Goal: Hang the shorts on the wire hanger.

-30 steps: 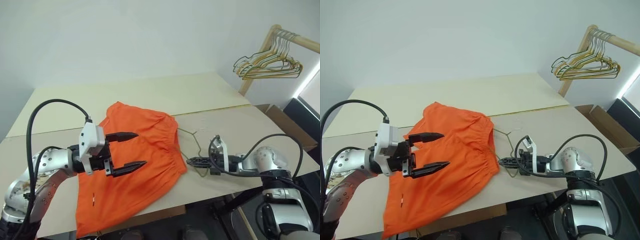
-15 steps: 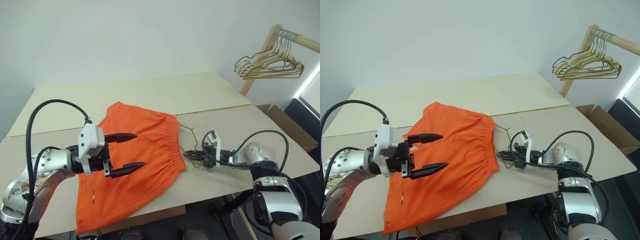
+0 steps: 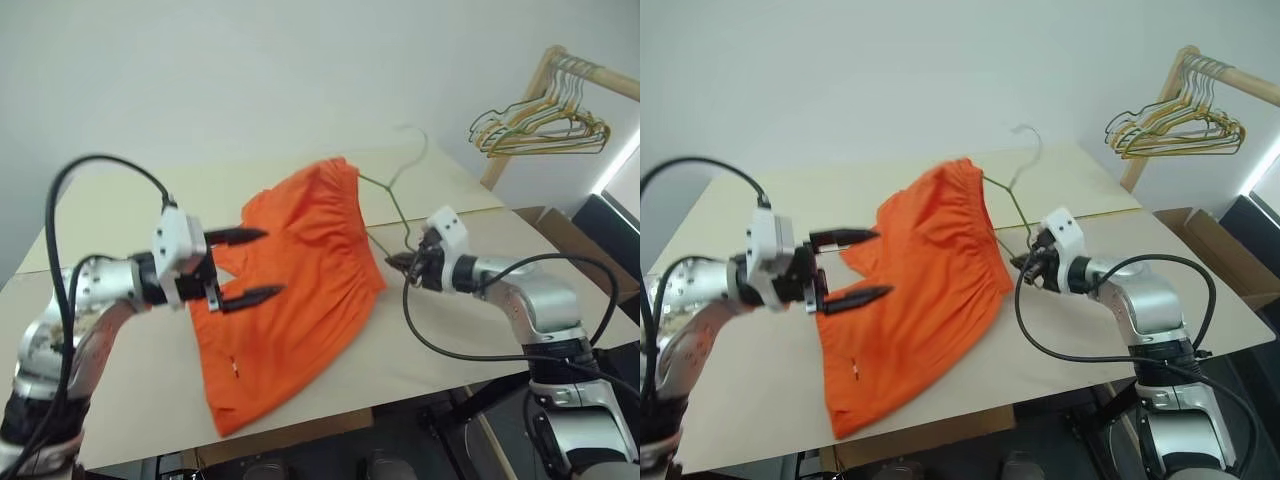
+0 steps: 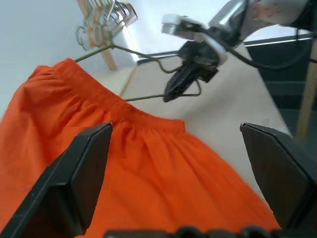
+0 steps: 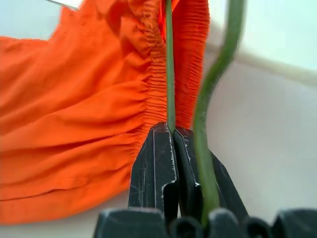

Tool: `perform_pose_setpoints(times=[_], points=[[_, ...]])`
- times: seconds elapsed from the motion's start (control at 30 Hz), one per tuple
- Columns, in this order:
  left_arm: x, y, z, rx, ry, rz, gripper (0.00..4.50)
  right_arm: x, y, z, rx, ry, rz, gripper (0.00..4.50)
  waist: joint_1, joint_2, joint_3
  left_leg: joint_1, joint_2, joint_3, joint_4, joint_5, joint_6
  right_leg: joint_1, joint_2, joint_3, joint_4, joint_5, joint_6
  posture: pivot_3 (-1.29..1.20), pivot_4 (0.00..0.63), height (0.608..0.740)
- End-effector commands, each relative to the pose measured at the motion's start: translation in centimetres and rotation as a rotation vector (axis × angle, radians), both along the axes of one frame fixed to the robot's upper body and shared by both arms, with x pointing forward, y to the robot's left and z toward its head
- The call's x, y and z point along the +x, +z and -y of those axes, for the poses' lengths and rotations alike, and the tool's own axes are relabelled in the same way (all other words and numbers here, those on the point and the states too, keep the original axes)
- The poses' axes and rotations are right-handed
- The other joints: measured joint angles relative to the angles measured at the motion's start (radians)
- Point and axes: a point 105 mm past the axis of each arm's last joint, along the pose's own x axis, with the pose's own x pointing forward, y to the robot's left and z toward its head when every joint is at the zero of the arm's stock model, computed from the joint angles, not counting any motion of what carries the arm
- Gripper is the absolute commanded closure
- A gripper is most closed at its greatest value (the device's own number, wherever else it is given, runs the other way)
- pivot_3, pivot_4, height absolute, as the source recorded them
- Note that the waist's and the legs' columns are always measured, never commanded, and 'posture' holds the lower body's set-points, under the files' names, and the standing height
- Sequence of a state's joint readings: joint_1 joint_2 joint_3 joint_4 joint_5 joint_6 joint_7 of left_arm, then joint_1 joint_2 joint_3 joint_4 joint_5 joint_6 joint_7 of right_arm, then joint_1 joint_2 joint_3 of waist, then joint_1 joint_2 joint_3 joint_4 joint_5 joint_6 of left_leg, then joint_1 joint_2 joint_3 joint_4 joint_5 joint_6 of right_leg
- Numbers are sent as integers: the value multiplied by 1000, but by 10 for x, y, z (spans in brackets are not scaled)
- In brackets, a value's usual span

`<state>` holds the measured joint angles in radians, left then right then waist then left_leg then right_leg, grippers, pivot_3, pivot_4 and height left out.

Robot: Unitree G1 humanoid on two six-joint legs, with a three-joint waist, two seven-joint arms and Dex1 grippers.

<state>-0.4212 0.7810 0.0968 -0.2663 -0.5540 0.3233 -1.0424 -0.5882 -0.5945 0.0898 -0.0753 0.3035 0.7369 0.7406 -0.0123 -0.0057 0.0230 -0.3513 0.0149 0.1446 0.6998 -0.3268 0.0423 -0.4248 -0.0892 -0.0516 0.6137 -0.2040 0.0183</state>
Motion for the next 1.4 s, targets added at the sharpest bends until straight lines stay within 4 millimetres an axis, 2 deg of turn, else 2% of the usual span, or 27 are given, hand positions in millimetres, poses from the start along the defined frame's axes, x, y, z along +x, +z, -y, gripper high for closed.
perform_pose_setpoints(times=[0.03, 0.1, 0.17, 0.33, 0.47, 0.63, 0.9, 1.03, 1.1, 1.4], points=[[26, 29, -4, -3, 18, 132, 18, -3, 39, -25, -93, 105, 234, 4500, -10, 0, 0, 0, 0, 0, 0, 1, 0, 0, 0, 0, 0, 0, 0, 5, 0, 740], [37, 47, -4, 3, 4, 186, 18, -10, 46, -38, -118, 173, 270, 4500, -23, 0, 0, 0, 0, 0, 0, 5, 9, 0, 0, -1, -1, 0, 0, -9, 0, 740], [42, 59, -6, 29, -24, 215, 18, -17, 46, -46, -139, 231, 275, 4500, -36, 0, 0, -1, 0, -1, -1, 6, 9, 0, 0, -3, -1, 0, -1, -21, 0, 740], [41, 67, -18, 212, -152, 225, 18, -29, 37, -52, -204, 333, 237, 4500, -62, -1, 0, -1, 0, -2, -1, 6, 9, 0, 0, -6, -1, -1, -1, -37, 0, 740], [41, 59, -30, 380, -225, 209, 18, -36, 33, -52, -231, 396, 195, 4500, -70, -1, 0, -1, 1, -2, 0, 6, 9, 0, 0, -6, -1, -1, -1, -40, 0, 740], [49, 37, -43, 622, -229, 186, 18, -39, 35, -54, -253, 443, 157, 4500, -72, -1, 1, -1, 1, -3, 1, 5, 10, -1, -1, -4, 1, -1, -1, -37, 0, 740], [70, 4, -39, 779, -225, 195, 18, -37, 38, -58, -299, 471, 142, 4500, -51, -1, 1, -6, 1, -4, 9, 2, 17, -2, -2, -4, 3, -1, -1, -31, 0, 740], [74, -3, -33, 783, -227, 215, 806, -35, 39, -59, -310, 463, 135, 4500, -52, -1, 0, -15, 1, -4, 16, 0, 19, -9, -3, -4, 10, 0, 0, -31, 0, 740], [76, -2, -31, 763, -218, 221, 1455, -33, 40, -58, -322, 455, 132, 4500, -54, -1, 0, -21, 0, -5, 19, 0, 20, -15, -3, -4, 14, 0, 1, -38, 0, 740], [77, -5, -29, 733, -222, 211, 4353, -27, 42, -55, -362, 414, 123, 4500, -58, -1, 0, -21, 1, -5, 21, 0, 20, -15, -3, -4, 13, 0, 1, -50, 0, 740]])
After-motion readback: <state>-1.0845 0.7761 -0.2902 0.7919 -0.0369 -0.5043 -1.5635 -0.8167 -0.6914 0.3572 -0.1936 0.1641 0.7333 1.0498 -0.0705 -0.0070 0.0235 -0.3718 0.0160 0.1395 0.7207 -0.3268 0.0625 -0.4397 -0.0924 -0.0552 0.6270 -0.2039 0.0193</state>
